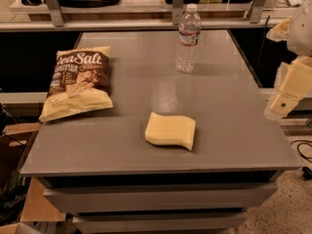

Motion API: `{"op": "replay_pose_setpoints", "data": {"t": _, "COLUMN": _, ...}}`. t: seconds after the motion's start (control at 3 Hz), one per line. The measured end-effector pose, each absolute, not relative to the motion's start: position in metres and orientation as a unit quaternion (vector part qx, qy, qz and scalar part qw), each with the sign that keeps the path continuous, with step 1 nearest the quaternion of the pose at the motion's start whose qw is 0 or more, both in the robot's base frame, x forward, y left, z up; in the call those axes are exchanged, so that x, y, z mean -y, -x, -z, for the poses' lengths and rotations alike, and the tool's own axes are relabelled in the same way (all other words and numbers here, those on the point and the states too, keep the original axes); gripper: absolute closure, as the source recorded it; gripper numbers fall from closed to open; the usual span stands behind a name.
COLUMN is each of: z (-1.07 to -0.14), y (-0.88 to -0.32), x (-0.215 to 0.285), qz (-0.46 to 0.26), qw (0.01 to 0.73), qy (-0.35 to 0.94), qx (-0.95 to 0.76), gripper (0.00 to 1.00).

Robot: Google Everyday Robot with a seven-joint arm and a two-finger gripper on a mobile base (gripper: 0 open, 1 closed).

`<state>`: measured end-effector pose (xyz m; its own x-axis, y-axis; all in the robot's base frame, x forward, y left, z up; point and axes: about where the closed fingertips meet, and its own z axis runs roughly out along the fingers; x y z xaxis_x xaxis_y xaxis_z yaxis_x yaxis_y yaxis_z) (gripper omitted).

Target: Move water bottle near sponge

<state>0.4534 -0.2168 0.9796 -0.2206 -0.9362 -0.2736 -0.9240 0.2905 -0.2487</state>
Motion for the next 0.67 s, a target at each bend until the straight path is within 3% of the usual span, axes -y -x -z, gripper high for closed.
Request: {"op": "replay_pose_setpoints", "data": {"t": 0.67, "z": -0.977, "y": -0.499, "x": 0.212, "qz": -0.041, "qw": 0.255, "qy": 0.575, "qx": -0.777, "gripper": 0.00}}
